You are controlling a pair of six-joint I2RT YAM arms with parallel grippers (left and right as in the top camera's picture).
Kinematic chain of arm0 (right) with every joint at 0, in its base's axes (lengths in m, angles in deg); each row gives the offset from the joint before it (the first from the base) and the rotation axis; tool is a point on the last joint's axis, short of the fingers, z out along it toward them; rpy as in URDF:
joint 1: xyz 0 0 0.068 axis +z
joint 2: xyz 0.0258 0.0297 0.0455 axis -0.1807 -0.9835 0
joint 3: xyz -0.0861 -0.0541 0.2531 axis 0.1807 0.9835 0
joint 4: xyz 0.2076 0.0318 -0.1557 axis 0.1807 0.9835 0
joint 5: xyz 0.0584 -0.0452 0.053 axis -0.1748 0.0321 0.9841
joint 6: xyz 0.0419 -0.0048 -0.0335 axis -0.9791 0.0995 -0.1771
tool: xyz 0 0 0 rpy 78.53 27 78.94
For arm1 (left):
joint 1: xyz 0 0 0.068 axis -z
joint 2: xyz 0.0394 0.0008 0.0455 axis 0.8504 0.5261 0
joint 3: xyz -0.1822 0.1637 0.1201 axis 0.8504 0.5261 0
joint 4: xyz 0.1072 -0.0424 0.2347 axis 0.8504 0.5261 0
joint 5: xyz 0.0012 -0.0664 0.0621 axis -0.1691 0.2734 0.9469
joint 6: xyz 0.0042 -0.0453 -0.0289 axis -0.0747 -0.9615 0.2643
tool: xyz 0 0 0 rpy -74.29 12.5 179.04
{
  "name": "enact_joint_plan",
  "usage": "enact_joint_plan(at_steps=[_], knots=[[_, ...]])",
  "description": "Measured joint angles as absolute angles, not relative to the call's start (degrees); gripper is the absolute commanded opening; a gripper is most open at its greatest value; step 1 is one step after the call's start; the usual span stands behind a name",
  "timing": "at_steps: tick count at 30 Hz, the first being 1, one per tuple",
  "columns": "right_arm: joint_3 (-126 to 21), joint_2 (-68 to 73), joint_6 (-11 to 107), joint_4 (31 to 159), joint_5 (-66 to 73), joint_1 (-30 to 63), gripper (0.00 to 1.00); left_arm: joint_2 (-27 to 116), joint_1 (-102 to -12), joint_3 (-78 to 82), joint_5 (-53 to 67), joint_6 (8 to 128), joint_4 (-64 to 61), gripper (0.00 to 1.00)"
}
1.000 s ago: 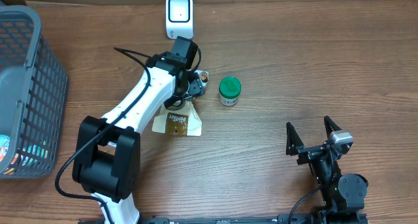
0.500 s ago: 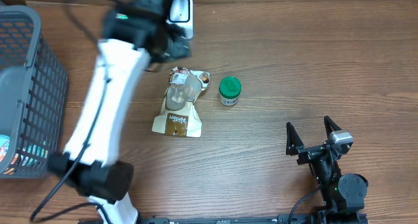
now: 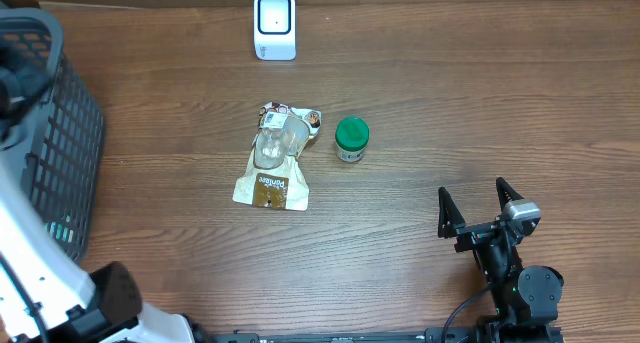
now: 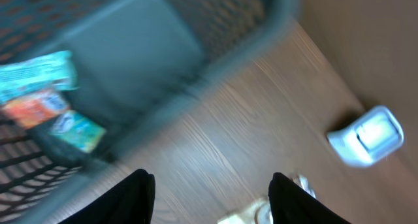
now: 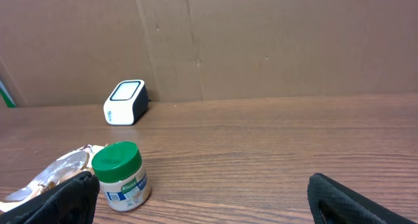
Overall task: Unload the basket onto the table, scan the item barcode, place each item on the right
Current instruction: 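Reach into the basket and grasp the small tissue pack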
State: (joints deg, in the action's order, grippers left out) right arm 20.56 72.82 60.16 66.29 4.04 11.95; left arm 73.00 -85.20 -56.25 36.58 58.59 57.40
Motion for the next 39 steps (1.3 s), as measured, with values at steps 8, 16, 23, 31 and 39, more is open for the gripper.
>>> enact_joint_plan(at_steps=[8, 16, 23, 31, 39], knots=[[20.6, 72.8, 60.1, 66.3, 4.1, 12.0, 1.0, 76.5, -99.4, -56.2, 33.2, 58.6, 58.0, 0.66], [20.6, 72.8, 60.1, 66.3, 4.1, 12.0, 1.0, 85.3, -102.3, -54.8, 32.6, 59.0, 60.4, 0.63], [20.6, 72.8, 60.1, 66.2, 4.0, 12.0, 1.0, 87.0, -103.3, -43.6, 33.8, 59.0, 56.7, 0.63], [20.6, 72.8, 60.1, 66.3, 4.1, 12.0, 1.0, 87.1, -105.5, -24.8, 37.3, 59.0, 47.0, 0.6], [20.6, 72.8, 60.1, 66.3, 4.1, 12.0, 1.0, 87.1, -108.8, -14.2, 38.9, 59.6, 37.5, 0.6]])
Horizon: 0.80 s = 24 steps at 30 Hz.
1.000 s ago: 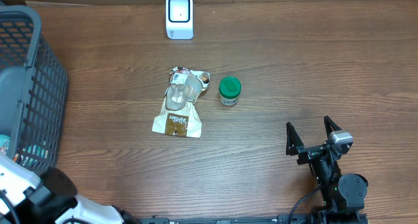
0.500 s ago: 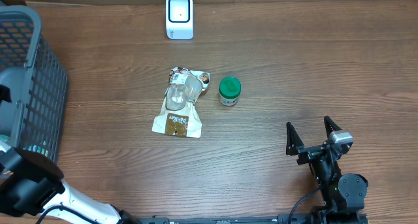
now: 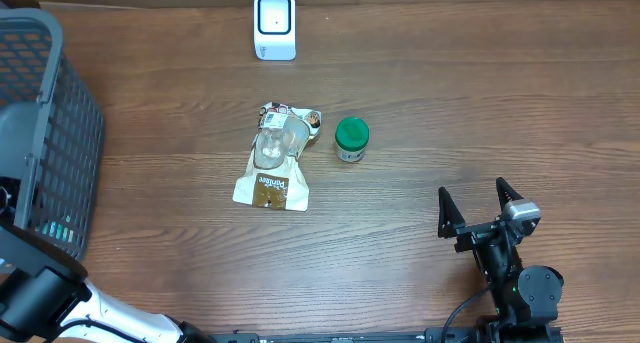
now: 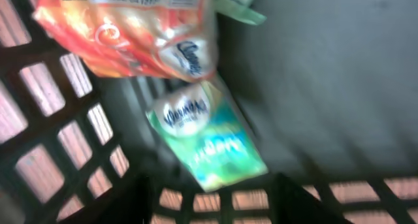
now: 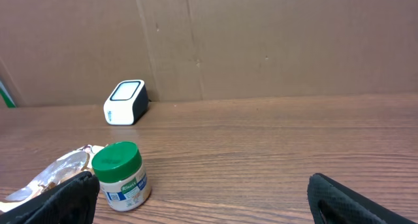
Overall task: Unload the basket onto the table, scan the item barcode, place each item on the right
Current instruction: 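Reach into the basket and grasp the small tissue pack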
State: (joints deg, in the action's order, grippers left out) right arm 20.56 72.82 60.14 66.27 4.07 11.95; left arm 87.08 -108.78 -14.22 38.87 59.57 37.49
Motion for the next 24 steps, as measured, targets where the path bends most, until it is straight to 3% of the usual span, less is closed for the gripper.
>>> enact_joint_plan(at_steps=[14, 15, 18, 24], knots=[[20.6, 72.8, 60.2, 66.3, 4.1, 12.0, 1.0, 87.1, -108.2, -3.2, 39.3, 61.2, 25.4, 0.57], [20.6, 72.8, 60.1, 66.3, 4.1, 12.0, 1.0, 87.1, -108.2, -3.1, 39.4, 61.2, 25.4, 0.53], [20.6, 72.8, 60.2, 66.3, 4.1, 12.0, 1.0, 87.1, -108.2, -2.8, 39.9, 61.4, 25.0, 0.06], [20.6, 72.8, 60.2, 66.3, 4.1, 12.0, 1.0, 86.9, -108.1, -2.9, 40.2, 61.6, 25.3, 0.04]])
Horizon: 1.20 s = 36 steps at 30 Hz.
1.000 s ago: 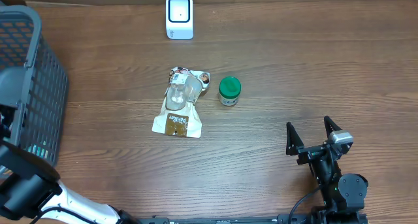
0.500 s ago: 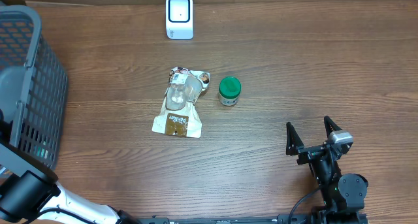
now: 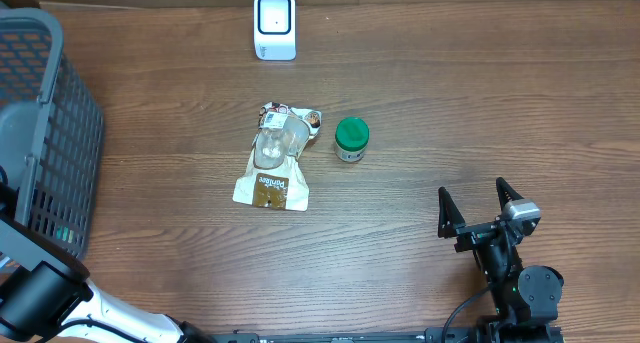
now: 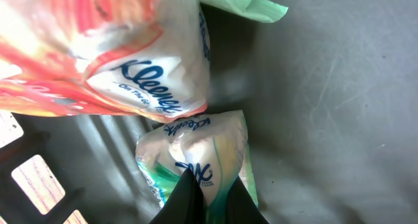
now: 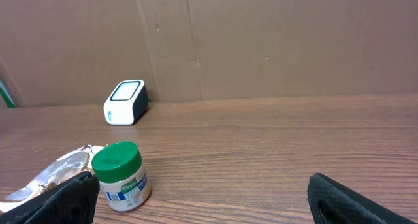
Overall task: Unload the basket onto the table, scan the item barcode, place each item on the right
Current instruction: 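Reach into the basket and grasp the small tissue pack, then carry the tissue pack out and place it left of the bag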
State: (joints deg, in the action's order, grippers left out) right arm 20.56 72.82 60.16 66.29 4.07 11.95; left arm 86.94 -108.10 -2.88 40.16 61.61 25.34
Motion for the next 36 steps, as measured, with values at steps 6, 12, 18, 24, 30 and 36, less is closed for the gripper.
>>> enact_joint_plan(at_steps=[6, 12, 18, 24, 30, 36], knots=[[20.6, 72.8, 60.1, 66.3, 4.1, 12.0, 1.0, 87.5, -108.1, -6.8, 39.8, 61.6, 32.4, 0.04], [20.6, 72.8, 60.1, 66.3, 4.1, 12.0, 1.0, 87.8, -107.9, -27.3, 37.7, 61.6, 42.9, 0.04], [20.6, 72.8, 60.2, 66.3, 4.0, 12.0, 1.0, 87.8, -107.7, -50.5, 32.1, 61.6, 51.2, 0.04], [20.6, 72.8, 60.1, 66.3, 4.1, 12.0, 1.0, 86.9, -105.0, -65.7, 27.3, 61.6, 57.3, 0.04], [20.6, 72.8, 60.1, 66.3, 4.0, 12.0, 1.0, 82.2, -93.9, -68.8, 25.5, 63.9, 57.9, 0.04], [20.6, 72.8, 60.2, 66.3, 4.0, 12.0, 1.0, 79.9, -75.8, -69.2, 27.9, 68.5, 60.5, 0.04]])
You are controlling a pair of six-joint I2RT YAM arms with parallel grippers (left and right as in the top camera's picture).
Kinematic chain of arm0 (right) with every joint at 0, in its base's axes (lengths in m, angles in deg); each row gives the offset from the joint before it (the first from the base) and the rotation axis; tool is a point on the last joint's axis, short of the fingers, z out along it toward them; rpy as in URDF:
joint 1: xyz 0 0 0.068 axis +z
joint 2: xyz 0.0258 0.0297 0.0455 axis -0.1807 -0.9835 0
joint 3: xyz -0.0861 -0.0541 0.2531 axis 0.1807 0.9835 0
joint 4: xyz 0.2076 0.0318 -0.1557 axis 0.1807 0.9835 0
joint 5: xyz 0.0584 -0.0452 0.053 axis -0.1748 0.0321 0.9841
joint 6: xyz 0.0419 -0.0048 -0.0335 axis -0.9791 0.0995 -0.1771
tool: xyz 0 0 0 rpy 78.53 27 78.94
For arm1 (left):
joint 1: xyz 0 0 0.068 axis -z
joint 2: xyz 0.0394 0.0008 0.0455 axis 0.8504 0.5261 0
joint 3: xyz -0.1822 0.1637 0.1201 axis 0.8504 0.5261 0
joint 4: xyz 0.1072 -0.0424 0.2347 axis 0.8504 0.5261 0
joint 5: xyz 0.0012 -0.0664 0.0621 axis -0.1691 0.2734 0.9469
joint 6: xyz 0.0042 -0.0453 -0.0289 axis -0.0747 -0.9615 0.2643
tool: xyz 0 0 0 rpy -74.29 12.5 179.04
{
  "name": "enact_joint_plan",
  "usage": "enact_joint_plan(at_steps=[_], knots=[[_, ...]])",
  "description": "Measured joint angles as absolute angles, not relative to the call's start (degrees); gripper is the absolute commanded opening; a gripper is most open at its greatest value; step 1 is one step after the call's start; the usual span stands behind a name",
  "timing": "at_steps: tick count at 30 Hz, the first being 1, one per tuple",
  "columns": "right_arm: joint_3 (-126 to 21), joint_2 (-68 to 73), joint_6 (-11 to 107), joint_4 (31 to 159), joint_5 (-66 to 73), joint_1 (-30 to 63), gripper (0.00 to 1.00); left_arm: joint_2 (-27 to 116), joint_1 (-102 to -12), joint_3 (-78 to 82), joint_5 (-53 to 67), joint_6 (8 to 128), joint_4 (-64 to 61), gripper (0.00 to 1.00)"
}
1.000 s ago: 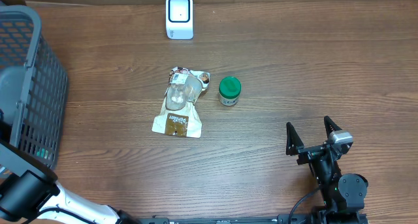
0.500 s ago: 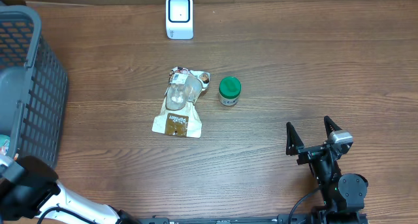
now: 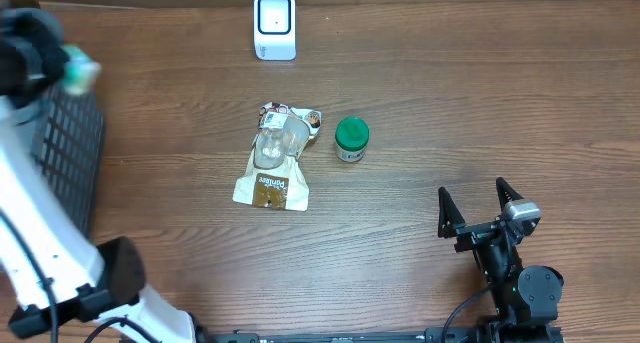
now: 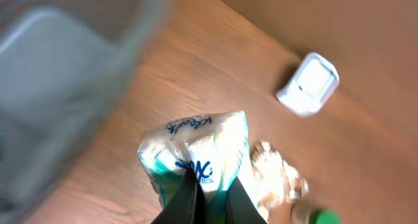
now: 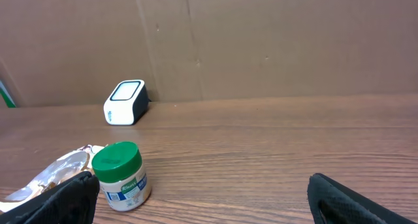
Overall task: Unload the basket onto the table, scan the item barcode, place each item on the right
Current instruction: 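Carry the tissue pack out and place it left of the bag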
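My left gripper (image 4: 208, 192) is shut on a green and white tissue pack (image 4: 196, 152), held in the air above the table's far left; from overhead the pack (image 3: 78, 71) shows blurred beside the basket. The white barcode scanner (image 3: 274, 25) stands at the back middle, also in the left wrist view (image 4: 308, 83) and the right wrist view (image 5: 124, 93). My right gripper (image 3: 480, 211) rests open near the front right, nothing between its fingers.
A dark plastic basket (image 3: 60, 173) stands at the left edge. A brown snack pouch (image 3: 275, 163) lies mid-table with a green-lidded jar (image 3: 351, 139) to its right. Cardboard wall (image 5: 261, 41) closes the back.
My left gripper was shut on the tissue pack at the bottom of the basket. Now it holds the pack up in the air outside the basket, over the wood. The right arm is unchanged.
My left gripper was open above the basket's rim. Then it was down inside, over the packs on the basket floor. Then it was shut on the green tissue pack there. Now the pack is out of the basket, over the table.
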State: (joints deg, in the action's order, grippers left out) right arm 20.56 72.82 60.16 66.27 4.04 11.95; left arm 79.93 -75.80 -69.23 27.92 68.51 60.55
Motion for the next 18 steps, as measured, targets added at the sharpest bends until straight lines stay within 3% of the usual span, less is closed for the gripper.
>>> enact_joint_plan(at_steps=[8, 18], knots=[[20.6, 72.8, 60.1, 66.3, 4.0, 11.9, 1.0, 80.0, -56.0, -61.1, 34.9, 71.7, 60.5, 0.04], [20.6, 72.8, 60.2, 66.3, 4.1, 12.0, 1.0, 80.3, -48.0, -33.5, 44.1, 72.9, 49.7, 0.04]])
